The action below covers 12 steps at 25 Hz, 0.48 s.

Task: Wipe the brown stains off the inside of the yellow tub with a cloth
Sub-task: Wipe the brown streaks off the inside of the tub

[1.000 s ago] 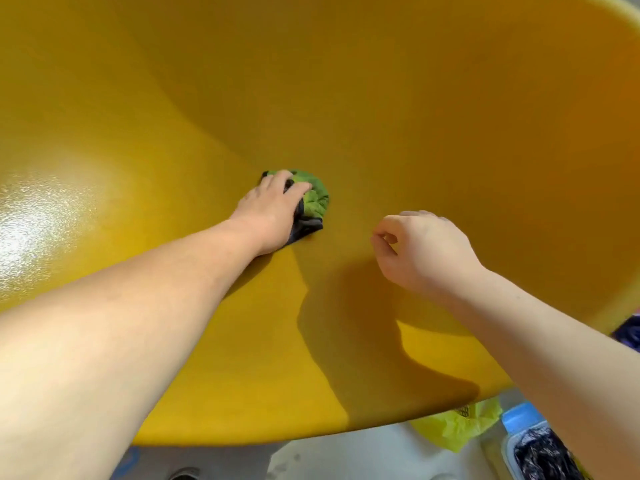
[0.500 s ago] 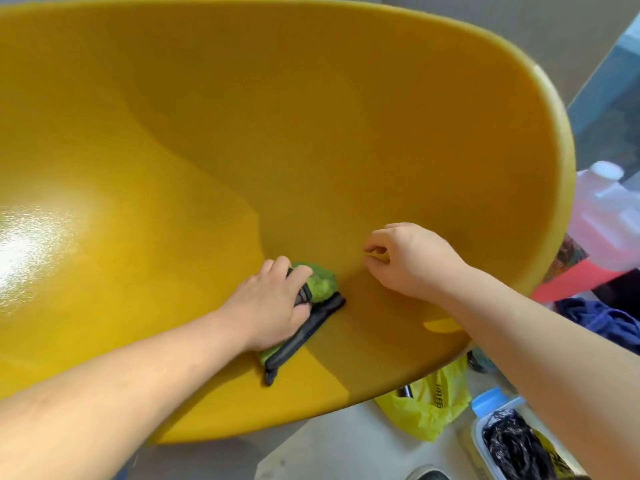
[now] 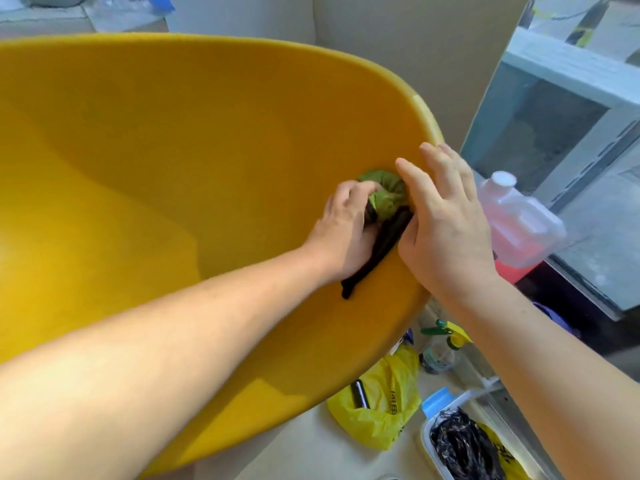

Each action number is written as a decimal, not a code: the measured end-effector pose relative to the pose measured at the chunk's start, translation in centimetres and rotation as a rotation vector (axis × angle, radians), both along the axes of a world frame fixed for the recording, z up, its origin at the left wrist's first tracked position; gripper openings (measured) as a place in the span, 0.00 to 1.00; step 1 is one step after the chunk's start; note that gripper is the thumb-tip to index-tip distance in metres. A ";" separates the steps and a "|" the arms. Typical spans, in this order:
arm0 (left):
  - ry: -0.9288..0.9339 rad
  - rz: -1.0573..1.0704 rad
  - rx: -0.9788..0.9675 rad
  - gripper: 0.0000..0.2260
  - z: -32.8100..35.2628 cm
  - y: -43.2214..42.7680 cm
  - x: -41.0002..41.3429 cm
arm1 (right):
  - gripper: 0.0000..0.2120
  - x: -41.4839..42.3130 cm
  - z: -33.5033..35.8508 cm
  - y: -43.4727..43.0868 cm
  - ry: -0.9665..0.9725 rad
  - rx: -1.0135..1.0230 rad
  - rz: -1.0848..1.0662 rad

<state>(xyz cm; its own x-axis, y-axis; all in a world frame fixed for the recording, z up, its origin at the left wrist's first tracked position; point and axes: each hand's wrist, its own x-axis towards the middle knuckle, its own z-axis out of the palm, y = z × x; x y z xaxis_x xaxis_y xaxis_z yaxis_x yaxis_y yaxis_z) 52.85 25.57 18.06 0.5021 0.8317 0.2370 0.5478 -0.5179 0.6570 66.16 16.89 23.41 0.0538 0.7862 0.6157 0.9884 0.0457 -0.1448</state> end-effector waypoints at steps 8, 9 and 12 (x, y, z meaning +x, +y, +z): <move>0.427 0.382 -0.242 0.19 -4.5 2.9 -5.1 | 0.17 -4.5 -1.5 0.5 -0.089 -0.270 0.216; 0.464 0.357 -0.236 0.19 -5.5 0.5 -6.5 | 0.15 -5.0 -2.0 0.4 -0.120 -0.406 0.221; 0.503 0.251 -0.175 0.20 -6.2 -6.2 -9.7 | 0.10 -6.6 -3.1 0.8 -0.129 -0.597 0.213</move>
